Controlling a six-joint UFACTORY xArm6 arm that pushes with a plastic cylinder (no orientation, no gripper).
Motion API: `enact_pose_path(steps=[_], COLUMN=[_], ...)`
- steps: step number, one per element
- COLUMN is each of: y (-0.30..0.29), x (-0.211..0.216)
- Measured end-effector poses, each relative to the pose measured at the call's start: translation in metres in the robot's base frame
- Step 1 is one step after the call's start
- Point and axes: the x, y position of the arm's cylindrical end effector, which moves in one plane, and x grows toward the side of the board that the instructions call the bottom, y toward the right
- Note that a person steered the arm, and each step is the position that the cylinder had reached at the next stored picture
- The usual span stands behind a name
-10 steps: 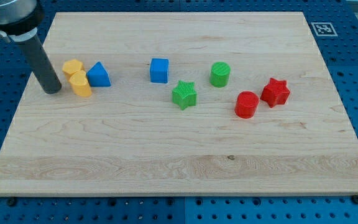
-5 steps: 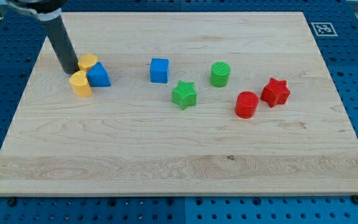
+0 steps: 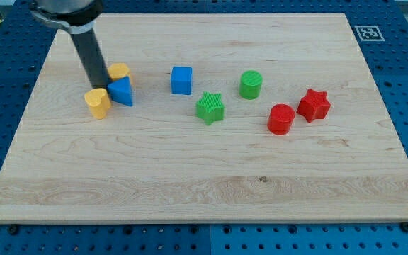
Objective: Move the yellow hexagon towards the center of the board
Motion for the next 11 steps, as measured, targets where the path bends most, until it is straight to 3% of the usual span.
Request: enact_pose_path(steps=[2, 7, 9, 11], y=[0.023, 0.016, 0.024, 0.081], x=[-0.01, -0.098, -0.086, -0.086])
